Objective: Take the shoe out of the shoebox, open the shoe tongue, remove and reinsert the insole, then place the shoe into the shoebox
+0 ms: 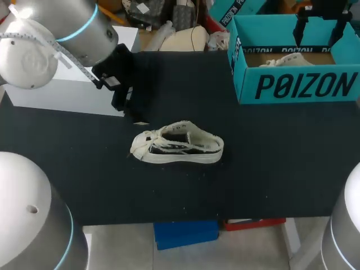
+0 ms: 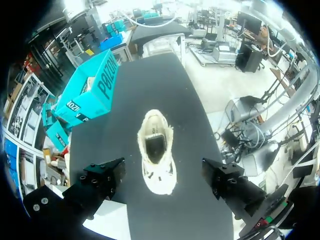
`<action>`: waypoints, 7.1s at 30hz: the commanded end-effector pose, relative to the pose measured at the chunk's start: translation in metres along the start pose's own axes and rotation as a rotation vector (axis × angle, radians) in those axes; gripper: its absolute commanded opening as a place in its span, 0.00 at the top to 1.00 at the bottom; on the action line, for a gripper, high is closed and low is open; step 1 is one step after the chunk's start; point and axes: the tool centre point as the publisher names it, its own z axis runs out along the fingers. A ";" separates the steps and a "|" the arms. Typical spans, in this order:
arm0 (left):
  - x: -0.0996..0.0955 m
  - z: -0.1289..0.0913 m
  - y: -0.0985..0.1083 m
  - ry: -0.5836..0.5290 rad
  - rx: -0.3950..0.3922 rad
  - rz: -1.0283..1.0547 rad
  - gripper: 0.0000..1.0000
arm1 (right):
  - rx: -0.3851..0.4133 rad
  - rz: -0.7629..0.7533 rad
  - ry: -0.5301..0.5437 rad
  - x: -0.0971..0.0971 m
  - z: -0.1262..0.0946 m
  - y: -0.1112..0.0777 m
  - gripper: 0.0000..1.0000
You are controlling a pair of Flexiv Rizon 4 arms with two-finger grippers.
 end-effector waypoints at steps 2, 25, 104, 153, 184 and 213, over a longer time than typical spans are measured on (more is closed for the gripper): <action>0.008 -0.018 0.038 -0.011 0.150 0.012 0.00 | 0.001 0.000 -0.001 0.000 0.000 0.000 0.00; 0.008 -0.019 0.044 -0.016 0.122 0.011 0.00 | -0.123 -0.543 -0.025 0.112 -0.019 -0.028 0.00; 0.008 -0.019 0.044 -0.016 0.122 0.011 0.00 | -0.659 -1.251 0.378 0.251 0.100 -0.177 0.00; 0.008 -0.019 0.044 -0.016 0.122 0.011 0.00 | -0.834 -1.274 0.704 0.280 0.223 -0.179 0.00; 0.008 -0.019 0.044 -0.016 0.122 0.011 0.00 | -0.871 -1.305 0.785 0.302 0.241 -0.175 1.00; -0.025 0.066 0.008 0.091 -0.387 -0.351 0.00 | -0.871 -1.305 0.785 0.302 0.241 -0.175 1.00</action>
